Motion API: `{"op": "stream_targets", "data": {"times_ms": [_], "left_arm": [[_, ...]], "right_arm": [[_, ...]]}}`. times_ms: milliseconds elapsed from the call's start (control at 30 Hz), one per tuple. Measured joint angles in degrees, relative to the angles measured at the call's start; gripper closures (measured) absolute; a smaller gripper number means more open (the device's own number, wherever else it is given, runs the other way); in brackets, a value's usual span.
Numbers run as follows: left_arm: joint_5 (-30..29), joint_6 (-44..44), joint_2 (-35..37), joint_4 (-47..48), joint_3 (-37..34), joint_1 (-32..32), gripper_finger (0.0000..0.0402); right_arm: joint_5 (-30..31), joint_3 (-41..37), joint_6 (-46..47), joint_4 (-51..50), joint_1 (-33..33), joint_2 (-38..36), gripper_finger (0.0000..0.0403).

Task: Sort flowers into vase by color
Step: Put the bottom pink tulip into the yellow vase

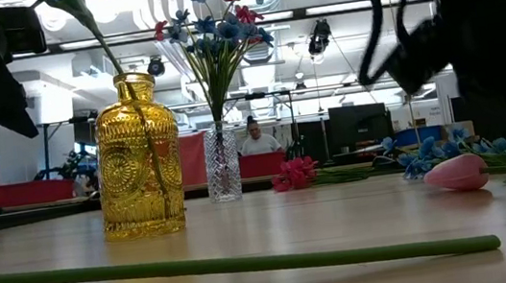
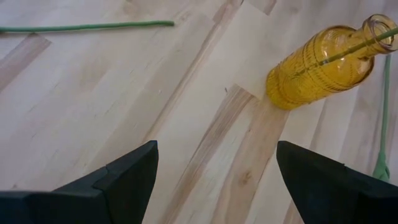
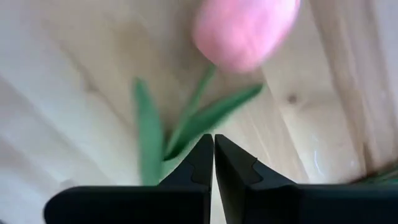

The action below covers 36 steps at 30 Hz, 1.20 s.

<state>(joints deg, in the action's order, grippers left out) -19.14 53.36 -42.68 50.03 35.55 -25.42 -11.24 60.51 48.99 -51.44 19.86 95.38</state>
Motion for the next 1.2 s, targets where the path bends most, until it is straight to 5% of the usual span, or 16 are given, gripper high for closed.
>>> {"op": "stream_targets", "data": {"times_ms": [200, 433, 900, 1200], "left_arm": [[-0.49, 0.14, 0.00, -0.12, 0.00, 0.01, 0.0092], [-0.48, 0.14, 0.00, -0.35, 0.00, 0.01, 0.0092], [-1.01, -2.05, 0.00, -0.06, 0.00, -0.01, 0.0092], [-1.67, -3.24, -0.05, -0.04, 0.00, 0.00, 0.0092]], "right_arm": [[4.69, 3.53, -3.96, 1.51, -0.70, -4.14, 0.0394], [1.97, 4.79, 2.59, 0.92, 0.24, -6.34, 0.0385], [1.79, 2.08, 17.20, 0.98, 4.35, 2.94, 0.0211], [2.38, 2.21, 22.10, 1.84, 7.13, 6.52, 0.0214]]}}
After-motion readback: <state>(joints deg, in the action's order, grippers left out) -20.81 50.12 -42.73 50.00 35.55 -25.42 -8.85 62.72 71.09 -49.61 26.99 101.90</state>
